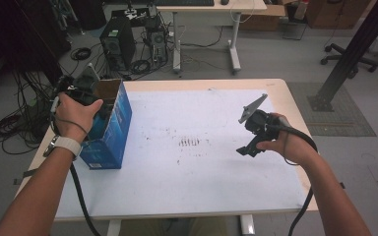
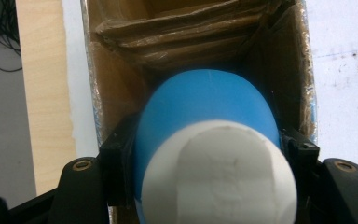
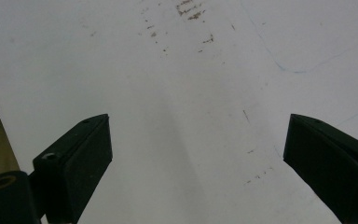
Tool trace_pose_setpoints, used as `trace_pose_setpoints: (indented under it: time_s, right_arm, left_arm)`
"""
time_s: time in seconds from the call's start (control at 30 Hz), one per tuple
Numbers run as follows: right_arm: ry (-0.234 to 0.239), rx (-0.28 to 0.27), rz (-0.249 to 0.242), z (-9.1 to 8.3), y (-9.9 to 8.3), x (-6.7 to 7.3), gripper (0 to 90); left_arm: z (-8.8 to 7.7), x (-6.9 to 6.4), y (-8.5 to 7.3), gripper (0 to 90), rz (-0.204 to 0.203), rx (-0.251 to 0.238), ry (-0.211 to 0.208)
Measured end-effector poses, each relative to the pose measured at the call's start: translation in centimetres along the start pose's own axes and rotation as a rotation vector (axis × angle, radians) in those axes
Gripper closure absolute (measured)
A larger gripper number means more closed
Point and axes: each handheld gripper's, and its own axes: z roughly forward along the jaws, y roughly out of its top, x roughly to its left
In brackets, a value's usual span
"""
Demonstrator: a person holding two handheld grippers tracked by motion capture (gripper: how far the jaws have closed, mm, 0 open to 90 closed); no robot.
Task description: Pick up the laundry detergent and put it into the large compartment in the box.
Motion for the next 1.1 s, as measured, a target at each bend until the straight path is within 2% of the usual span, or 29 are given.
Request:
trace_pose_setpoints:
  time_s: [0.5, 1.1]
  right_arm:
    - [0.005, 0.005, -0.001, 0.3, 0.1, 0.0, 8.0]
    - [0.01, 0.012, -0.001, 0.7, 0.1, 0.1, 8.0]
  left_arm:
    - [1.7, -0.1, -0.7, 37.3, -0.001, 0.02, -0.011]
    - [2.1, 0.2, -0.7, 37.0, -0.006, 0.012, -0.024]
